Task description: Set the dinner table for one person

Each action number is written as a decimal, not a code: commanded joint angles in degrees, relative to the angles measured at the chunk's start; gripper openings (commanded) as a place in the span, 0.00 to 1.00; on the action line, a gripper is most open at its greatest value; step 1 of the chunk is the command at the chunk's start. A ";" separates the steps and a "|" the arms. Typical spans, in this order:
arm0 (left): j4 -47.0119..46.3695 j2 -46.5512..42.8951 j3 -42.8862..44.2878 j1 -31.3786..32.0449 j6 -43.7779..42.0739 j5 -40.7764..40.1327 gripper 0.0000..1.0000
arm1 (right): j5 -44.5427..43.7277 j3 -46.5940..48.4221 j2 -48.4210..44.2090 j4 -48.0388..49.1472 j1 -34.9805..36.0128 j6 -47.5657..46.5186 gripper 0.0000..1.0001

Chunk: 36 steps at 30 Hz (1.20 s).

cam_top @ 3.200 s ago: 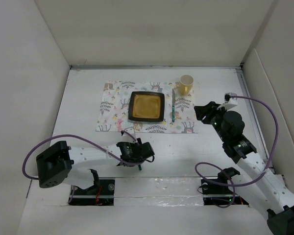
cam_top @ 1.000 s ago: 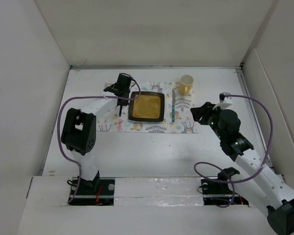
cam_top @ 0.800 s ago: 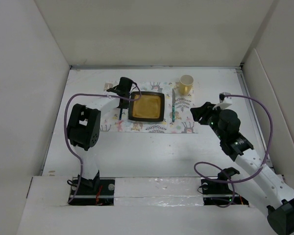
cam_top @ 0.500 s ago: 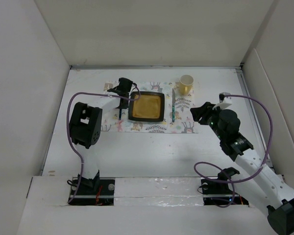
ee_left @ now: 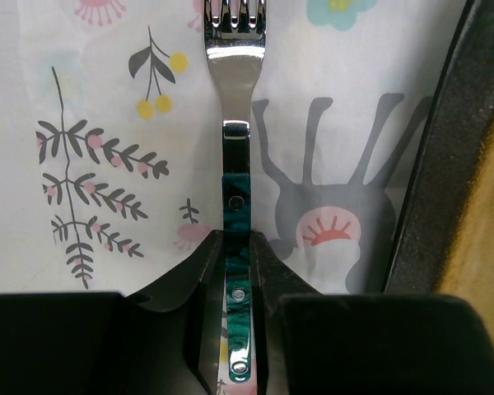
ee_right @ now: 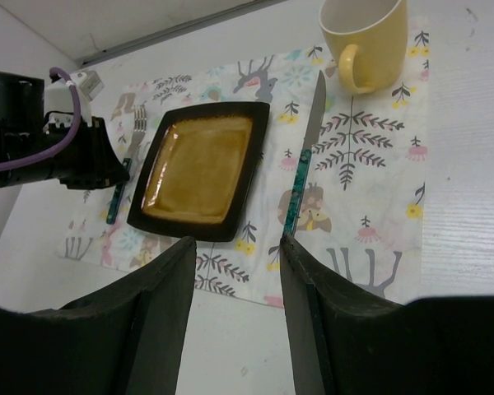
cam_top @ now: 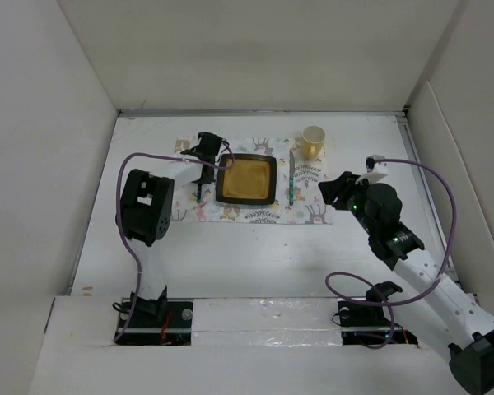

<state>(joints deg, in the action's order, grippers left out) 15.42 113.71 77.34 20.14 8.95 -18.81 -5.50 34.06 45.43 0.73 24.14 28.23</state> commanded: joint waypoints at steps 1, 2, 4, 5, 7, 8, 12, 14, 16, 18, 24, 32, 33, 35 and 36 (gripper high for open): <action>-0.22 0.55 2.64 -0.37 -1.39 -2.63 0.00 | 0.58 0.57 0.18 3.75 0.56 -0.81 0.51; -0.39 0.72 2.73 -0.37 -1.74 -2.99 0.00 | 0.66 0.56 0.53 3.92 0.56 -0.72 0.51; -0.74 1.16 2.90 -0.37 -2.71 -2.55 0.00 | 0.84 0.83 0.71 3.66 0.56 -0.72 0.51; -0.83 1.34 2.90 -0.37 -2.88 -2.38 0.00 | 0.49 0.74 0.71 3.75 0.56 -0.72 0.51; -0.83 1.95 2.82 -0.37 -3.06 -2.64 0.00 | 0.40 0.65 0.80 3.93 0.56 -0.72 0.50; -0.92 2.13 2.82 -0.37 -3.15 -2.90 0.01 | 0.57 0.74 0.89 3.75 0.56 -0.72 0.50; -1.27 1.34 3.17 -0.89 -3.76 -3.35 0.08 | 0.31 0.65 1.15 3.93 0.56 -0.72 0.50; -1.01 1.16 3.52 -1.60 -3.68 -2.20 0.26 | 0.31 1.00 1.24 3.49 0.56 -0.89 0.51; -0.66 1.08 3.43 -1.60 -3.50 -2.63 0.42 | -0.39 0.92 1.42 3.49 0.56 -0.89 0.51; -0.57 0.38 3.26 -1.60 -3.33 -2.81 0.55 | -0.57 1.18 1.68 3.14 0.56 -0.72 0.51; 2.07 -5.58 5.10 -1.60 -0.18 -3.69 0.80 | -1.27 1.44 1.68 2.52 0.56 -0.89 0.53; -6.34 -36.03 -0.77 1.92 7.73 -1.51 0.57 | -0.56 2.06 0.55 2.18 2.22 -2.12 0.00; -6.37 -39.41 -2.18 1.92 7.75 -0.10 0.48 | -0.57 2.06 -0.07 2.17 2.23 -2.12 0.00; -7.15 -45.48 -4.47 1.92 10.29 1.23 0.26 | -0.83 2.41 -1.57 2.08 2.84 -1.78 0.00; -7.16 -51.16 -7.35 1.92 10.82 1.75 0.15 | -0.57 3.19 -2.36 1.30 2.84 -1.51 0.00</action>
<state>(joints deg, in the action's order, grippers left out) 10.15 78.19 75.61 21.80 15.62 -18.35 -5.76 34.09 45.78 0.47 26.22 27.40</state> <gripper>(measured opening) 0.273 0.010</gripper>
